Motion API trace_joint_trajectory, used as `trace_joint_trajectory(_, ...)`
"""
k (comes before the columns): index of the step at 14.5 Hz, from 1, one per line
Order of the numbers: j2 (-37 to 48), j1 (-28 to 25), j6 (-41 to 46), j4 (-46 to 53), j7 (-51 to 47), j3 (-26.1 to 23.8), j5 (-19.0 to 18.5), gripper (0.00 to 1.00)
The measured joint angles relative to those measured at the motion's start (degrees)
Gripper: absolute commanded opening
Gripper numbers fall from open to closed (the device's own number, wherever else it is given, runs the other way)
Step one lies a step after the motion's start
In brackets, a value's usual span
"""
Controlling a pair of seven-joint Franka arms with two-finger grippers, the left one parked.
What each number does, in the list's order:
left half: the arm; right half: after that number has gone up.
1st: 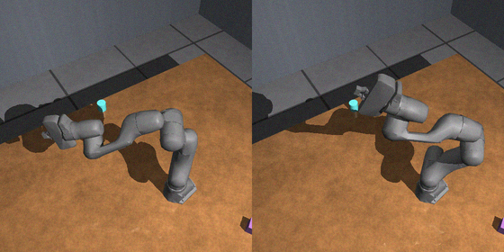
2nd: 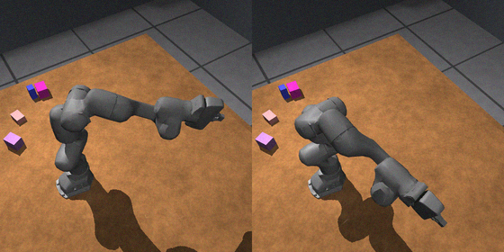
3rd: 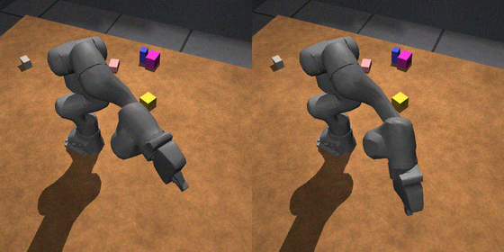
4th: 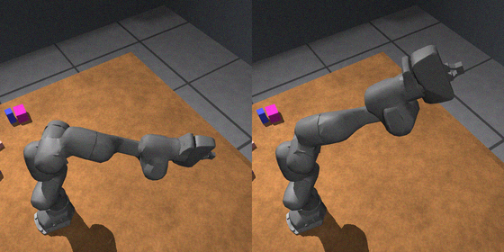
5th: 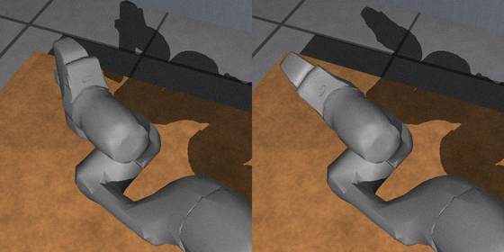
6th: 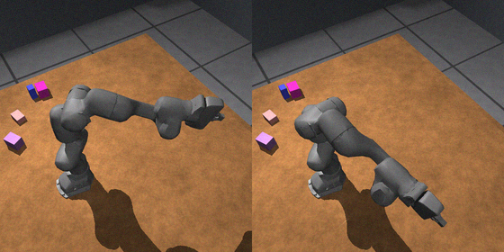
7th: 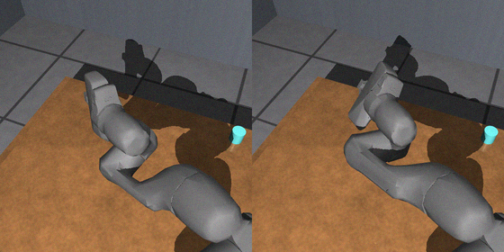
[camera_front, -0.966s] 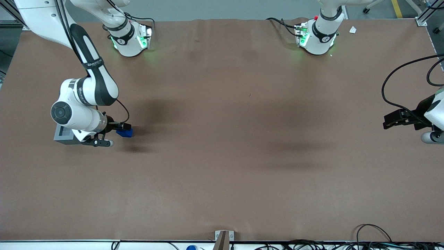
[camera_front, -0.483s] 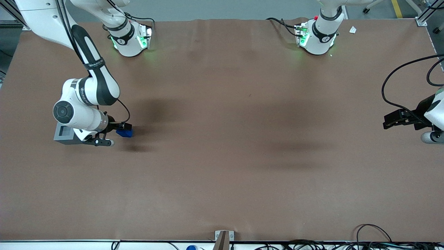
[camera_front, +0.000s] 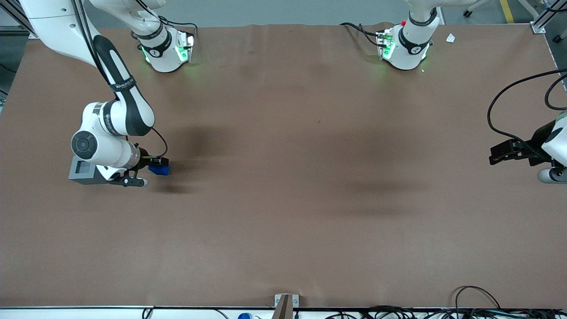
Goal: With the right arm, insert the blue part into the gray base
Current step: 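Lower the right gripper over the blue block and close on it, then lift the blue block and carry it over the gray base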
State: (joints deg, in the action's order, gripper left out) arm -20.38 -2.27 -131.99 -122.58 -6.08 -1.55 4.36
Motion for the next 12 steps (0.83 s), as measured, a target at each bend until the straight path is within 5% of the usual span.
trace_joint_trajectory(6,0.00,0.04,0.02,0.03,-0.22,0.23,0.03,0.06)
trace_joint_trajectory(12,0.27,0.34,5.27,3.51,-1.32,0.72,0.03,0.04)
